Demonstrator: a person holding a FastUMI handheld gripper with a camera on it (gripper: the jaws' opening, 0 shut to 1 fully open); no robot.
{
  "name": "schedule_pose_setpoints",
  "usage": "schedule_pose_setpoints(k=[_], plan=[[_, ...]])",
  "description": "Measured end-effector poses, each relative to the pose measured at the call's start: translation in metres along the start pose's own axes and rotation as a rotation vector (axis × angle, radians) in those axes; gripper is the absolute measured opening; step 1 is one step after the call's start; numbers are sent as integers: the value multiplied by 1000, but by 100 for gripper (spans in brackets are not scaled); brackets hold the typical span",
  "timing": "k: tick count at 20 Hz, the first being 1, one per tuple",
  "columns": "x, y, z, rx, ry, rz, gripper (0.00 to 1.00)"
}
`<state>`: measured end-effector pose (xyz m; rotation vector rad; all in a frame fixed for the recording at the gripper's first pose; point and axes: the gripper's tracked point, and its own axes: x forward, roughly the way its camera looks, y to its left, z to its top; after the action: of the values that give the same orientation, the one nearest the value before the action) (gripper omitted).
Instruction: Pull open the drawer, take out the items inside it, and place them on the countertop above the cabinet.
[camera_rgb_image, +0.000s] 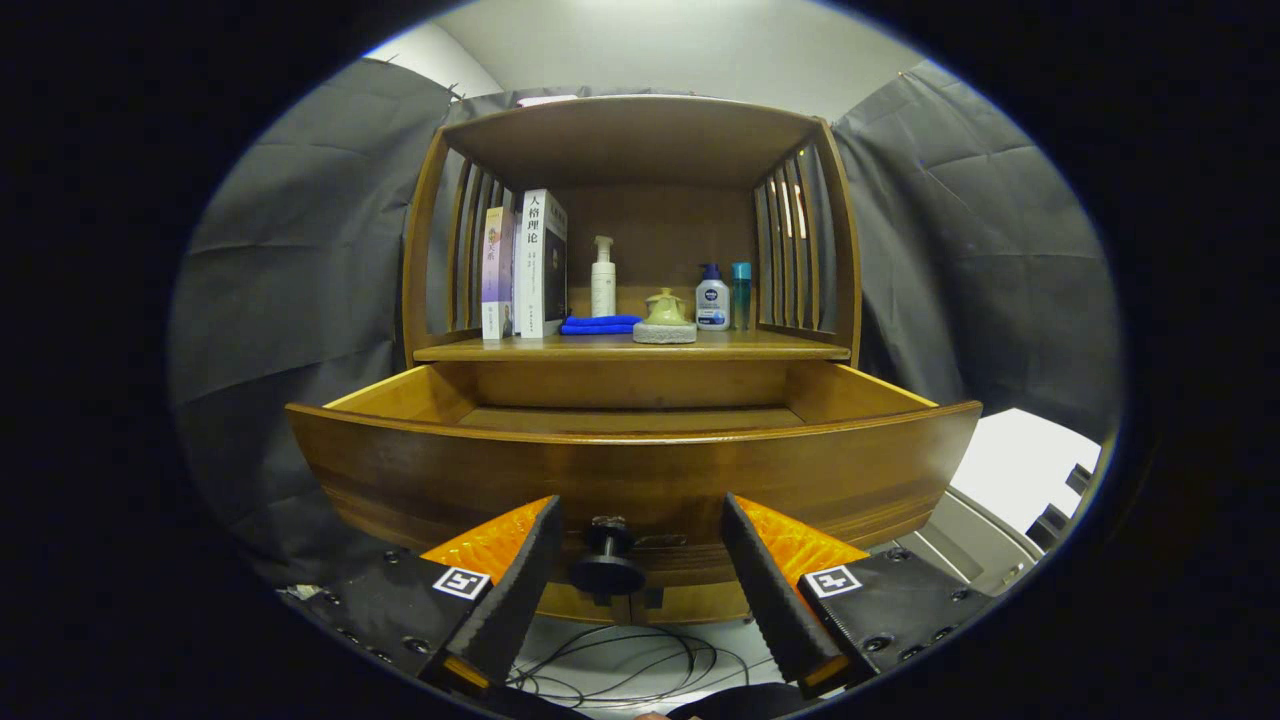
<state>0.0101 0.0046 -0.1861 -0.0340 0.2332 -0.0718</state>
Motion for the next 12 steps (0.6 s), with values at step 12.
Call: schedule_pose_setpoints(k=[12], plan=[[13, 5, 0, -10, -19, 22, 98]])
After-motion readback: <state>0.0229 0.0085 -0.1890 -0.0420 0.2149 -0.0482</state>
